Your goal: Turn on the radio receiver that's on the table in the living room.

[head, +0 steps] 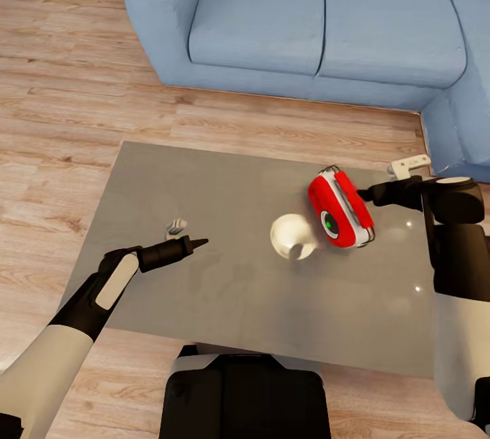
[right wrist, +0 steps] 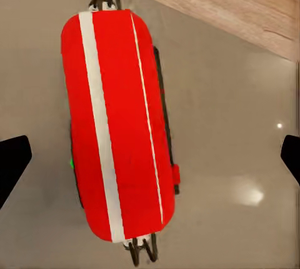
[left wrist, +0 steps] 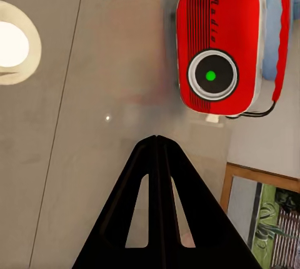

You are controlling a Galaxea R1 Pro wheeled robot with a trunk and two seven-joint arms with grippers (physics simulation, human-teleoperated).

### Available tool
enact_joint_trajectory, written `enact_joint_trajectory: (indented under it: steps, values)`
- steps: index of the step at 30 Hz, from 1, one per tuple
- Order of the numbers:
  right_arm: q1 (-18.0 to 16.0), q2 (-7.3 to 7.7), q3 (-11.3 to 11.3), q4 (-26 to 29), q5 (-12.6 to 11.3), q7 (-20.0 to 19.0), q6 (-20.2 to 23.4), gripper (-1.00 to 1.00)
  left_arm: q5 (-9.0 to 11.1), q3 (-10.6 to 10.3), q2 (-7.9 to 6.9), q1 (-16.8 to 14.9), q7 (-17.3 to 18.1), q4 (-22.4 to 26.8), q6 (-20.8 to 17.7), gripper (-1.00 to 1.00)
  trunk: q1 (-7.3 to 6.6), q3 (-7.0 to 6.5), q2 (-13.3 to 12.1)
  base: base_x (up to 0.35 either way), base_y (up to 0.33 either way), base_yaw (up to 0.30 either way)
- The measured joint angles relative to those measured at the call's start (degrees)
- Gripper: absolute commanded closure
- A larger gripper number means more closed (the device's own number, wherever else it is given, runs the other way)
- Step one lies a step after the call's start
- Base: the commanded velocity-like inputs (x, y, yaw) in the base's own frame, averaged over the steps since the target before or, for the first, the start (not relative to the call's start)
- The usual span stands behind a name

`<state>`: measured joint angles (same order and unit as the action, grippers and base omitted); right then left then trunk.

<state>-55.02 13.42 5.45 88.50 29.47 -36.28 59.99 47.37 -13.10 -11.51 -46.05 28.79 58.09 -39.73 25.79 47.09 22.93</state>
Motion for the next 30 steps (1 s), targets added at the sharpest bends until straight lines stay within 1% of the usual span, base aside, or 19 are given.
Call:
enact_joint_trajectory:
  steps: [6,30]
  values:
    - [0.0,0.43,-0.1,0.1,0.0,-0.3,0.0,-1.0,0.0,0.0,0.28,0.0,-0.1,0.0,0.0,1.0,0.0,0.0,0.0,0.0,0.0,0.0]
    - [0.1,0.55,-0.6,0.1,0.0,-0.4,0.0,-1.0,-0.1,0.0,0.44,0.0,-0.4,0.2,0.0,1.0,0.0,0.0,0.0,0.0,0.0,0.0]
